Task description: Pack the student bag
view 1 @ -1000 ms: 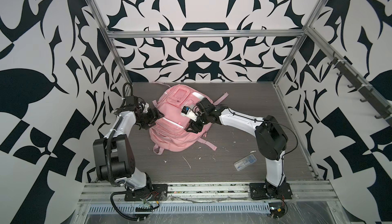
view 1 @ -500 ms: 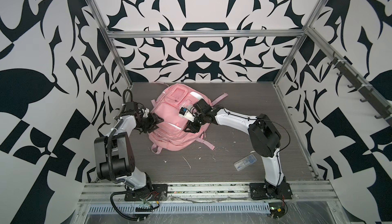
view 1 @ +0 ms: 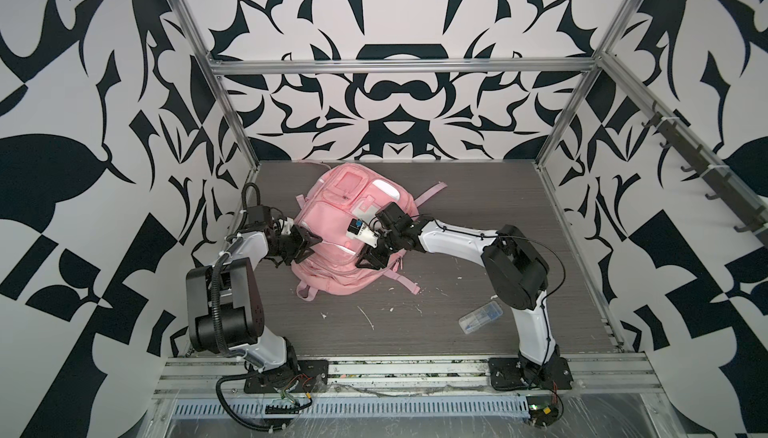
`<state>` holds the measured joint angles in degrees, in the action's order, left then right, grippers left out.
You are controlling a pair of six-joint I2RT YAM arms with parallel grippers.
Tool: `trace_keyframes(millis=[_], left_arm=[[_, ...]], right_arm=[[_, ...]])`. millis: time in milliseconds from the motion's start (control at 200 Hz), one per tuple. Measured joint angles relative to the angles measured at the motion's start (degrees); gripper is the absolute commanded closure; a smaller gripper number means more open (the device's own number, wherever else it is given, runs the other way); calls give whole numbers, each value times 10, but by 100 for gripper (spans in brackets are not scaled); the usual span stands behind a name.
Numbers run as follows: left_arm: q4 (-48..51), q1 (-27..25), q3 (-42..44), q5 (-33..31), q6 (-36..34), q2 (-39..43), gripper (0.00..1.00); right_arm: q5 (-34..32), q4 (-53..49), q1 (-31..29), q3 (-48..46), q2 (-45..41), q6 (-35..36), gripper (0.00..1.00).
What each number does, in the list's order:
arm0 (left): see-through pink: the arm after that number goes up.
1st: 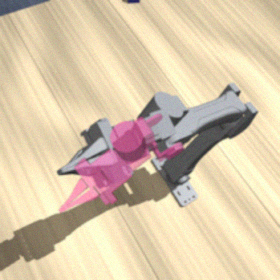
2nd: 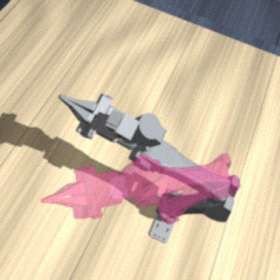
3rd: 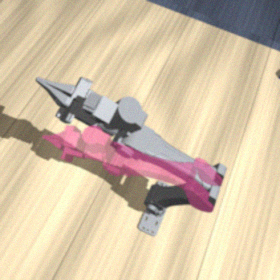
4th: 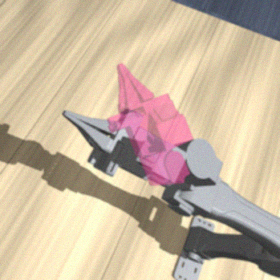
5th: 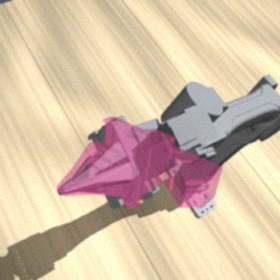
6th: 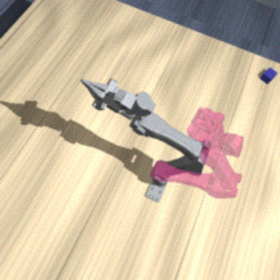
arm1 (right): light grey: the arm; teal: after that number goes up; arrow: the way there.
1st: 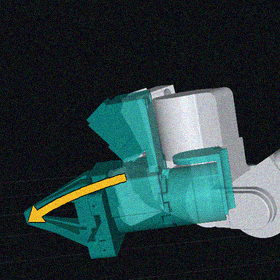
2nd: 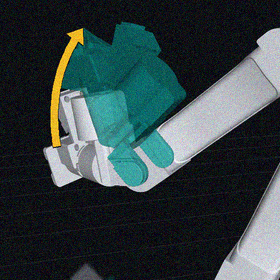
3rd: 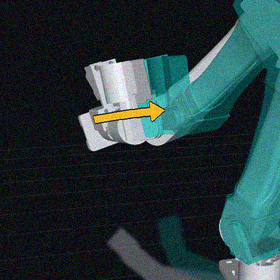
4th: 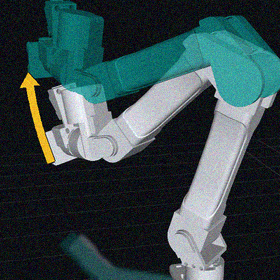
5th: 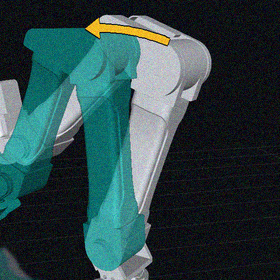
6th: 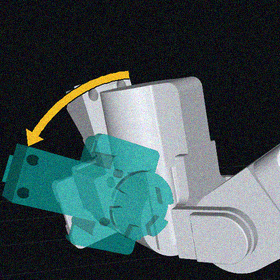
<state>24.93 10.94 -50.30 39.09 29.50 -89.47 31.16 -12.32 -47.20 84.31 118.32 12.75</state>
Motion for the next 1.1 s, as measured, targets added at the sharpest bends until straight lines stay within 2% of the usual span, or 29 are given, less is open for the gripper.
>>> trace_keyframes(millis=[145, 400, 600, 790, 980, 1100], left_arm=[[0, 0, 1, 5, 5, 0, 56], [-1, 0, 6, 12, 6, 1, 59], [-10, -12, 36, 27, 12, 25, 60], [-21, -54, 106, 38, 33, 107, 60], [44, -81, 149, 25, 52, 208, 40], [131, -80, 77, -11, 15, 227, 36]], right_arm=[[-33, 7, -5, -4, 0, -2, 67], [-97, 15, -16, -6, -1, 15, 100], [-153, 33, -18, -39, -31, 0, 100], [-163, 45, 14, -72, -65, -34, 100], [-188, 59, 37, -74, -67, -46, 100], [-203, 66, 42, -85, -74, -47, 100]])
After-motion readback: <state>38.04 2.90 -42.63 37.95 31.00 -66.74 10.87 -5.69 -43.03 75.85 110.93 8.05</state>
